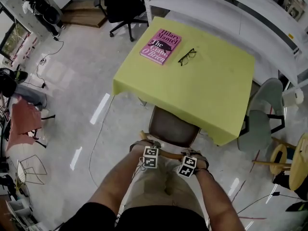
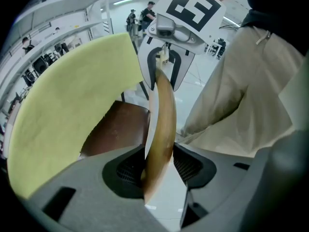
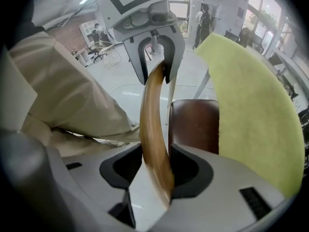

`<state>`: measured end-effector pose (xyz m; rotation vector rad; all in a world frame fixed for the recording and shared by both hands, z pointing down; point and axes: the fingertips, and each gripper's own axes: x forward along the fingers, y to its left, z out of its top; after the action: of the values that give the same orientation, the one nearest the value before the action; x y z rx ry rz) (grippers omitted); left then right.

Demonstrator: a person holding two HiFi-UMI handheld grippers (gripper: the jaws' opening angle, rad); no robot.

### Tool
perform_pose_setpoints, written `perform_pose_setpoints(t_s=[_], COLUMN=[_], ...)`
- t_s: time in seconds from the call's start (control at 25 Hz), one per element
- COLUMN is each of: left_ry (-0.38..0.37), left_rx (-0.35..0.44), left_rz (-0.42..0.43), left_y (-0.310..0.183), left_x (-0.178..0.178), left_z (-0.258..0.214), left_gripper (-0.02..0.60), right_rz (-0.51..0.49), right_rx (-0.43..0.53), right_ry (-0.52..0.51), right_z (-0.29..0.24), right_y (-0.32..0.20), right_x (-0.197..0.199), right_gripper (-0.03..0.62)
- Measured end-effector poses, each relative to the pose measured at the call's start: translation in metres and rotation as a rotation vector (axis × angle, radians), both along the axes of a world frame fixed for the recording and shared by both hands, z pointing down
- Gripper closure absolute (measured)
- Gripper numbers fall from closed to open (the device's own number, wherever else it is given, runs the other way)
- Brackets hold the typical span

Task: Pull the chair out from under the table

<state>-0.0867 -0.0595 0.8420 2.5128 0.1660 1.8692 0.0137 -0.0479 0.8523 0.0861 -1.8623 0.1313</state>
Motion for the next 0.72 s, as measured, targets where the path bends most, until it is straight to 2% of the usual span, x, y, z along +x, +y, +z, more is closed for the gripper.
perform_pose_setpoints(t_s=[0.28,0.72], left_ry=[-0.008,-0.017], left_rx=[0.025,0.027], left_rz=[-0.052,0.023], left_y=[0.049,0.080], left_x=[-0.005,-0.028], left_z=[0.004,0.001], left_gripper=[0.403,0.402], right_rz=[-0.029,0.022], right_rx=[-0.012,-0.028], right_ry=[-0.009,0.008], right_z=[0.000,-0.005], right_y=[0.047,0.088], right_x=[-0.004,-0.030], right_gripper=[0.416,0.424])
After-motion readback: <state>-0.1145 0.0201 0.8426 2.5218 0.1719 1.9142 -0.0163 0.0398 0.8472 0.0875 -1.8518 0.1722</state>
